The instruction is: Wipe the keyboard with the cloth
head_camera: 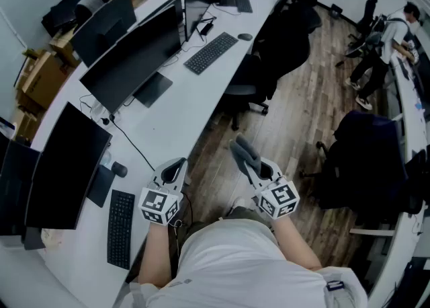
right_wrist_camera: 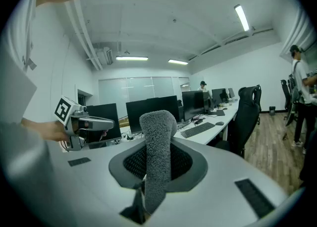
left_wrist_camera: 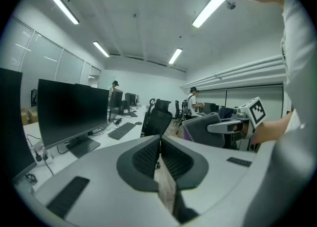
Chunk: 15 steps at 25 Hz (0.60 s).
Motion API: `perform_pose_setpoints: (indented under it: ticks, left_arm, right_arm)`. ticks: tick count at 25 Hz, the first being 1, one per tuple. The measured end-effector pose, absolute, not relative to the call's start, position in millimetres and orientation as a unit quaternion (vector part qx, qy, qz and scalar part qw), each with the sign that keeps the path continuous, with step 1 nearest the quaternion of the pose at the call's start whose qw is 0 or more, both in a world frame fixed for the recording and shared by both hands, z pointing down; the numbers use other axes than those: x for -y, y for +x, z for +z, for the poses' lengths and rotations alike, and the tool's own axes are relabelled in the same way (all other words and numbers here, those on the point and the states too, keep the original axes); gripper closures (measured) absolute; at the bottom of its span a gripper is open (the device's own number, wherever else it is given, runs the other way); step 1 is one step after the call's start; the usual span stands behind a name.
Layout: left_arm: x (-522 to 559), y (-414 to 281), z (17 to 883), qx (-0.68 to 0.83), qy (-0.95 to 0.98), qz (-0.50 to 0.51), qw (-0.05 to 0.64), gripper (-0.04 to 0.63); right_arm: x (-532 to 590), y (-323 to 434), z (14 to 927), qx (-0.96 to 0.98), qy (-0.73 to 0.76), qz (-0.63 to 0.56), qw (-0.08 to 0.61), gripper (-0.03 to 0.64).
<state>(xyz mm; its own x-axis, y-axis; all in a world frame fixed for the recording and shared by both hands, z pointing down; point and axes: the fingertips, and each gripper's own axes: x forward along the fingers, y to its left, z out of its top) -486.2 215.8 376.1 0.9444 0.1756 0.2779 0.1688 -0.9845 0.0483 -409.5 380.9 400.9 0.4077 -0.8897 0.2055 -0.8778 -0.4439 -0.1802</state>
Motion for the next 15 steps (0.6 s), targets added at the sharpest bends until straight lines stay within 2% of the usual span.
perform_pose_setpoints:
  ticks: [15]
  left_arm:
    - [-315,-306,409,-0.14,0.973,0.181,-0.019,0.594]
  right_arm:
    - [-505,-264,437,-0.472,-0.869,-0.14,0.053,0.557]
